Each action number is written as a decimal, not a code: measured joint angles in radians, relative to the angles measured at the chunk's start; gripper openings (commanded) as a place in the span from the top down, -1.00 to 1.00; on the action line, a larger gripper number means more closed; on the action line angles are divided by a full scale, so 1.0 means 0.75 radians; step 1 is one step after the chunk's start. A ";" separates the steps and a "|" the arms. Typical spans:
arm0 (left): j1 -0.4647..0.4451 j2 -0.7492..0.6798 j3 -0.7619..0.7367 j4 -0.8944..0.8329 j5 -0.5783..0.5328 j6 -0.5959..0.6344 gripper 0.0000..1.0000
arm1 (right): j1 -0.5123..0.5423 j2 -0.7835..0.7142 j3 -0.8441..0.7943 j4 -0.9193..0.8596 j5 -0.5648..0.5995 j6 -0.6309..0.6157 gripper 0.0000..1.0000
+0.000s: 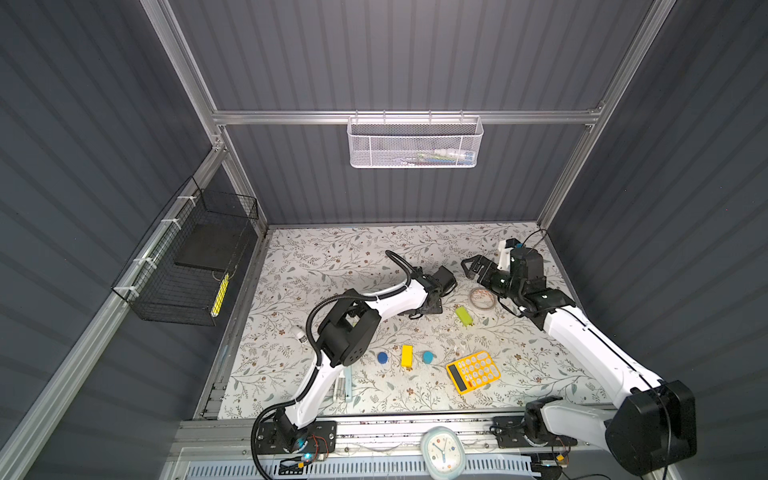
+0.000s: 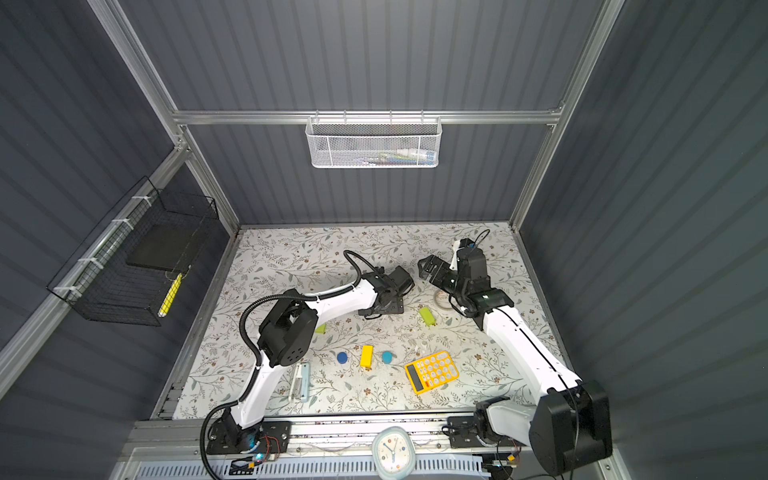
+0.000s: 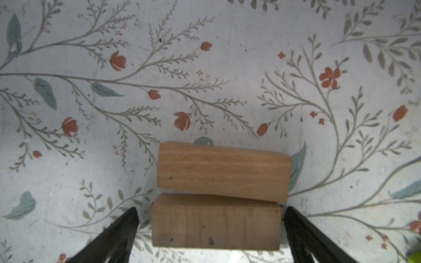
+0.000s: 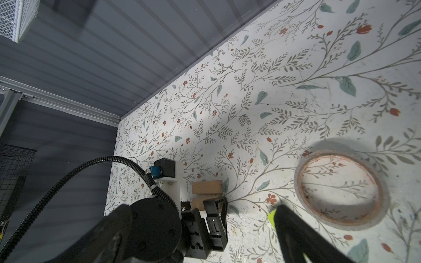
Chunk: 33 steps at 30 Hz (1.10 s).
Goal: Build the wood block tower
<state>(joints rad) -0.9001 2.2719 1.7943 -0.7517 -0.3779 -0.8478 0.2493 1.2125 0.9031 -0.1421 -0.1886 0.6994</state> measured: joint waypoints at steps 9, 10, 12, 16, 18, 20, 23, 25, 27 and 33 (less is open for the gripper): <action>-0.020 -0.066 -0.009 -0.005 0.036 0.043 -0.99 | 0.000 0.000 0.000 0.000 0.000 0.000 -0.99; -0.023 -0.082 -0.009 -0.005 0.040 0.049 -0.99 | 0.000 0.000 0.000 0.000 0.000 0.000 -0.98; -0.030 -0.113 -0.004 -0.005 0.046 0.067 -0.99 | 0.000 0.000 0.000 -0.001 0.000 0.000 -0.98; -0.046 -0.173 0.000 -0.005 0.053 0.094 -0.99 | 0.000 0.000 0.000 -0.001 0.000 0.000 -0.98; -0.051 -0.210 -0.005 0.003 0.061 0.109 -0.99 | 0.000 0.000 0.000 -0.002 0.000 0.000 -0.98; -0.056 -0.283 -0.056 0.042 0.075 0.128 -0.96 | 0.000 0.000 0.000 -0.005 -0.001 -0.001 -0.99; -0.056 -0.473 -0.242 0.149 0.108 0.148 -0.66 | 0.000 0.000 0.000 -0.013 -0.007 -0.003 -0.99; -0.056 -0.629 -0.400 0.238 0.134 0.157 -0.41 | 0.000 -0.002 0.000 -0.018 -0.011 -0.003 -0.98; -0.056 -0.775 -0.558 0.319 0.159 0.156 -0.15 | 0.000 -0.003 0.000 -0.023 -0.019 -0.005 -0.88; -0.035 -1.004 -0.877 0.477 0.242 0.125 0.41 | 0.002 -0.004 0.000 -0.039 -0.083 -0.014 -0.30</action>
<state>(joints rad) -0.9260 1.5192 1.1362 -0.3939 -0.1967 -0.7540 0.2504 1.2098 0.9031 -0.1711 -0.2508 0.6888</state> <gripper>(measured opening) 0.368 0.736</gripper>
